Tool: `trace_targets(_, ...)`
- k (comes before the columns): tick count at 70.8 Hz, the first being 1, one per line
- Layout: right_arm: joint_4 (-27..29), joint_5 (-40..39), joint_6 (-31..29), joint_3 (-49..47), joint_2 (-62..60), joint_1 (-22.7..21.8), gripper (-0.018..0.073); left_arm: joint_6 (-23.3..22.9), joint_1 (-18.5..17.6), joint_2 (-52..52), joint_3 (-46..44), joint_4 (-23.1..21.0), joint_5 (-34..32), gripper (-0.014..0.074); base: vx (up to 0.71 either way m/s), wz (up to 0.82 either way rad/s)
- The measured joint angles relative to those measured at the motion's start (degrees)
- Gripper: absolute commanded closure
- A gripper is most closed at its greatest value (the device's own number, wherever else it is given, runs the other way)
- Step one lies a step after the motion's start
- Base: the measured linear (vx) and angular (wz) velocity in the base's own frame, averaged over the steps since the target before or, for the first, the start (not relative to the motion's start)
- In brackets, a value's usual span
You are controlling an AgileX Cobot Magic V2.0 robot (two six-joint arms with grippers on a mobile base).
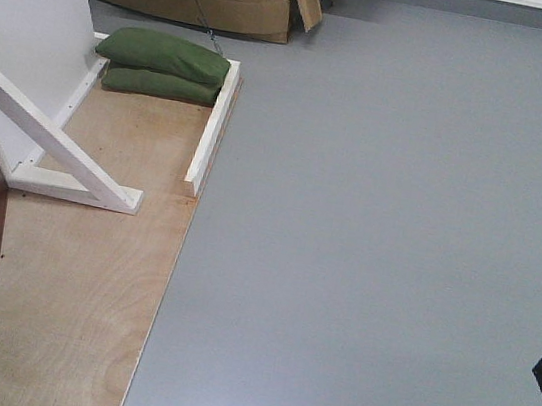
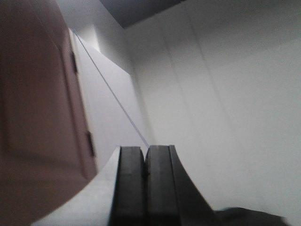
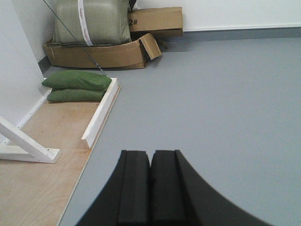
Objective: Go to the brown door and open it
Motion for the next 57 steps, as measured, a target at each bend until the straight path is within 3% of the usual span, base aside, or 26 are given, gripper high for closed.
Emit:
trace_targets(12,0.00,0.00,0.00,0.00,0.00,0.00,0.0559,24.20,6.73,1.48,-8.07,0.01,-1.42,0.0580,0.00,0.00)
trace_targets(19,0.00,0.00,0.00,0.00,0.00,0.00,0.0559,33.17,8.93,1.61,-9.57,0.06,-5.86,0.0580,0.00,0.00)
trace_targets(26,0.00,0.00,0.00,0.00,0.00,0.00,0.0559,37.73,9.84,1.65,-9.84,0.06,-14.84,0.0580,0.00,0.00)
trace_targets(36,0.00,0.00,0.00,0.00,0.00,0.00,0.0559,39.41,9.97,1.98,-9.90,-2.03,-32.55,0.0580,0.00,0.00)
trace_targets(42,0.00,0.00,0.00,0.00,0.00,0.00,0.0559,39.46,9.97,2.87,-10.20,-7.30,-46.97,0.0580,0.00,0.00)
trace_targets(48,0.00,0.00,0.00,0.00,0.00,0.00,0.0559,39.46,9.97,3.97,-10.33,-16.17,-59.21,0.0580,0.00,0.00)
trace_targets(57,0.00,0.00,0.00,0.00,0.00,0.00,0.0559,39.46,10.19,5.15,-10.51,-34.15,-65.31,0.0580,0.00,0.00)
